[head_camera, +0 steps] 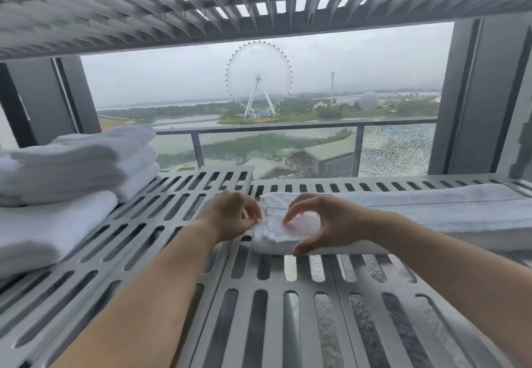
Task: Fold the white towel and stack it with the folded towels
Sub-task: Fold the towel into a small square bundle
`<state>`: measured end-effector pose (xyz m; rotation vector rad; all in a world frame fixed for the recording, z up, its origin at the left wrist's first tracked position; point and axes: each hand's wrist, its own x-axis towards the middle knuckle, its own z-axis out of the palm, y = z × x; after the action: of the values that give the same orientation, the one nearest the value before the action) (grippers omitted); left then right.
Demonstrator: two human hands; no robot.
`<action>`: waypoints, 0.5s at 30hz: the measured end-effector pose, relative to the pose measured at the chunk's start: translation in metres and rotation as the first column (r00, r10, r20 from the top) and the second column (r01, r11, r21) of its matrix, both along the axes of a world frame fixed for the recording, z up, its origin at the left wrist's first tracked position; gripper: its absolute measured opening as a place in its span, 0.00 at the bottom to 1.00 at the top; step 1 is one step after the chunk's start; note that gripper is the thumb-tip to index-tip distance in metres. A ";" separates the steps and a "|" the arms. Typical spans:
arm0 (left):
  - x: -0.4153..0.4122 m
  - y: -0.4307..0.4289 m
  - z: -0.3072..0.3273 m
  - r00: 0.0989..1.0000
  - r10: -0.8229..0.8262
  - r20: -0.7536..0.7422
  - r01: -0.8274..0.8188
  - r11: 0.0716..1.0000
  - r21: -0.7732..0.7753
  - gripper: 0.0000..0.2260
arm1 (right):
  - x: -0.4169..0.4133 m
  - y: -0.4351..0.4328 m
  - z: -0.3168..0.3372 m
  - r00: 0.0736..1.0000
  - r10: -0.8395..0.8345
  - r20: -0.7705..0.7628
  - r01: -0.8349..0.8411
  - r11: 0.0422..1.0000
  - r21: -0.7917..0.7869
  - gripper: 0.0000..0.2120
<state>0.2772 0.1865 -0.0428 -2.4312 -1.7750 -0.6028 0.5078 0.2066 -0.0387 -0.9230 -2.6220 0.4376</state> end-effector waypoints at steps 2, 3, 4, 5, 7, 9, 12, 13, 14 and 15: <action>0.002 -0.001 0.001 1.000 -0.028 -0.013 0.028 1.000 -0.009 0.04 | -0.002 -0.004 0.001 1.000 0.000 -0.002 0.000 0.999 0.037 0.23; 0.002 -0.001 0.002 0.999 -0.040 -0.007 0.040 0.999 -0.013 0.03 | -0.002 -0.006 0.001 1.000 -0.005 -0.018 0.006 0.998 0.058 0.21; 0.003 -0.002 0.004 0.999 -0.048 0.005 0.048 0.999 -0.020 0.02 | -0.003 -0.007 0.001 0.999 -0.014 -0.034 0.017 0.996 0.083 0.19; 0.003 -0.002 0.005 0.999 -0.052 0.011 0.052 0.998 -0.026 0.01 | -0.005 -0.009 0.000 0.999 -0.027 -0.042 0.032 0.993 0.110 0.17; 0.003 -0.004 0.006 0.998 -0.063 0.012 0.064 0.997 -0.038 0.01 | -0.010 -0.013 0.000 0.999 -0.051 -0.016 0.053 0.983 0.175 0.15; 0.003 -0.006 0.006 0.997 -0.078 0.015 0.079 0.996 -0.048 0.02 | -0.018 -0.017 -0.002 0.998 -0.055 0.044 0.043 0.971 0.237 0.16; 0.004 -0.009 0.008 0.996 -0.083 0.019 0.084 0.995 -0.057 0.01 | -0.025 -0.021 0.002 0.985 -0.105 0.138 0.064 0.959 0.277 0.20; 0.004 -0.009 0.008 0.996 -0.082 0.028 0.084 0.995 -0.060 0.01 | -0.027 -0.021 0.003 0.979 -0.134 0.154 0.083 0.951 0.298 0.21; 0.004 -0.009 0.009 0.996 -0.082 0.036 0.084 0.995 -0.058 0.02 | -0.029 -0.022 0.003 0.975 -0.160 0.156 0.101 0.938 0.331 0.21; 0.004 -0.010 0.009 0.996 -0.082 0.036 0.084 0.995 -0.051 0.02 | -0.031 -0.023 0.000 0.974 -0.178 0.141 0.114 0.921 0.373 0.20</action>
<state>0.2809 0.1765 -0.0337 -2.5557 -1.7305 -0.6161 0.4766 0.1836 -0.0383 -1.0565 -2.6292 -0.1730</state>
